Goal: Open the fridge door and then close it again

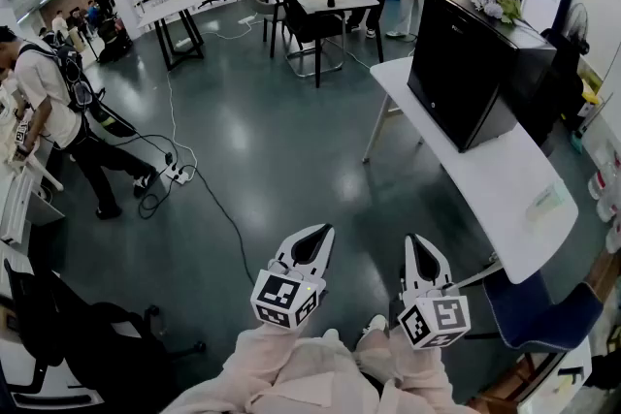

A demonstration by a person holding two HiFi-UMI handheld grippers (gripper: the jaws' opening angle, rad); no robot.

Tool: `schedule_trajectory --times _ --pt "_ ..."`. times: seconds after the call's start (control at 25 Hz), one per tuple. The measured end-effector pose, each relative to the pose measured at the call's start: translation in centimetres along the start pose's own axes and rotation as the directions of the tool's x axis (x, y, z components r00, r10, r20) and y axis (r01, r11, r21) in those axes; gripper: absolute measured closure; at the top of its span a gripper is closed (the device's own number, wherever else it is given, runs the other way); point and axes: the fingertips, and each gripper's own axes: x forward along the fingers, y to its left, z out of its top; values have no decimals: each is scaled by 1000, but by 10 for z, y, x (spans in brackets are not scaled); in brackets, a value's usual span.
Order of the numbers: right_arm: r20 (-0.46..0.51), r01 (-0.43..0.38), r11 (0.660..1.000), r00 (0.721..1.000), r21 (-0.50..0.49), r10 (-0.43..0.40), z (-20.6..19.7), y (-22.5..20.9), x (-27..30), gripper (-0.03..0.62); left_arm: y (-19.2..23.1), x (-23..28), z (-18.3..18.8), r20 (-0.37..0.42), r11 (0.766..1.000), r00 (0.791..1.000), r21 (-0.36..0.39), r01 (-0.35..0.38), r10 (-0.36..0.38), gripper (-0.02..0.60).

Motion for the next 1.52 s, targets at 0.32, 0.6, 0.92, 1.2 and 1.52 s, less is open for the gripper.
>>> schedule_trajectory --times 0.32,0.6,0.92,1.2,1.52 --pt "-6 -3 1000 1000 16 3 -2 5 6 583 5 -5 2 2 1000 1000 -2 -16 16 571" --pt "-21 25 1000 999 -6 -25 -16 7 9 582 11 -9 -11 -24 1000 1000 -6 -8 8 571" --pt "-53 49 999 997 -4 -49 -25 -11 34 582 22 11 -24 -59 1000 998 -24 -8 6 571" --pt "-57 48 998 997 -38 -50 -21 -40 93 582 53 60 -21 -44 999 999 -29 -24 23 571" --pt "-23 23 996 999 -92 -25 18 -92 200 582 106 163 14 0 999 999 -5 -50 50 569"
